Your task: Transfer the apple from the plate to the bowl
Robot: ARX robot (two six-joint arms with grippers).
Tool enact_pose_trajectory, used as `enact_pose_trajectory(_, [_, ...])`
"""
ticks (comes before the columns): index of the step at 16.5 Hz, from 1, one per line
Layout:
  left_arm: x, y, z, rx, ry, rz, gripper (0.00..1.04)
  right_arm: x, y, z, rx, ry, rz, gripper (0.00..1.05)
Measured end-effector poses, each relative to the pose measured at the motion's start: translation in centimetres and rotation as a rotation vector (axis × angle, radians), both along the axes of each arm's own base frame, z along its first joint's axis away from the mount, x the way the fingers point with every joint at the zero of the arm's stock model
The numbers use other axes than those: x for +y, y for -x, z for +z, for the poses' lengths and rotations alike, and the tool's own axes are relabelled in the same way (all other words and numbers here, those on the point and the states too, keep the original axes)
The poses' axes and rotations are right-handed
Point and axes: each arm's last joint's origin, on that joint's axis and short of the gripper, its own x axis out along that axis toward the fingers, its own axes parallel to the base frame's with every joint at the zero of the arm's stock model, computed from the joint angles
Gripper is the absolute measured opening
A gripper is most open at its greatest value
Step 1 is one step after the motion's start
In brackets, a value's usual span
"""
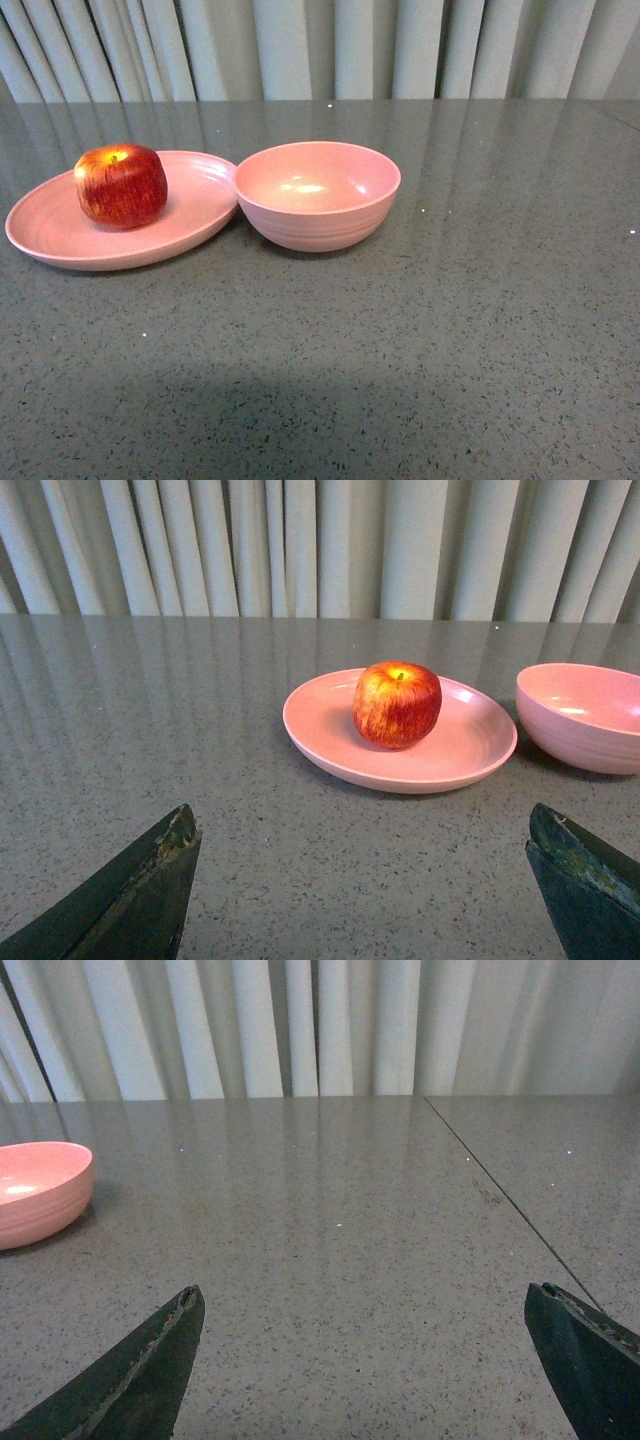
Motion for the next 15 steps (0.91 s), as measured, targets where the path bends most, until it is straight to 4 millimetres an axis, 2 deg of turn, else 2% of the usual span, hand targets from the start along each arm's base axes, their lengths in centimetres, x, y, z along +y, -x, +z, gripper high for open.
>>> enact_pose_trajectory(8, [0.0,0.0,-0.1,0.006,0.002,0.003,0.98,0.0,0.0,0.0,0.0,0.0,0.0,0.98])
enact_pose_trajectory(11, [-0.1,0.1,-0.2,0.161,0.02,0.056,0.98,0.0,0.0,0.0,0.001,0.0,0.0,0.98])
enact_pose_trajectory(13, [-0.5,-0.3,0.4,0.398,0.03,0.154,0.98,0.0,0.0,0.0,-0.001,0.001,0.002,0.98])
enact_pose_trajectory(15, [-0.4,-0.5,1.4,0.373,0.067,0.191,0.98,0.0,0.0,0.0,0.0,0.0,0.0,0.98])
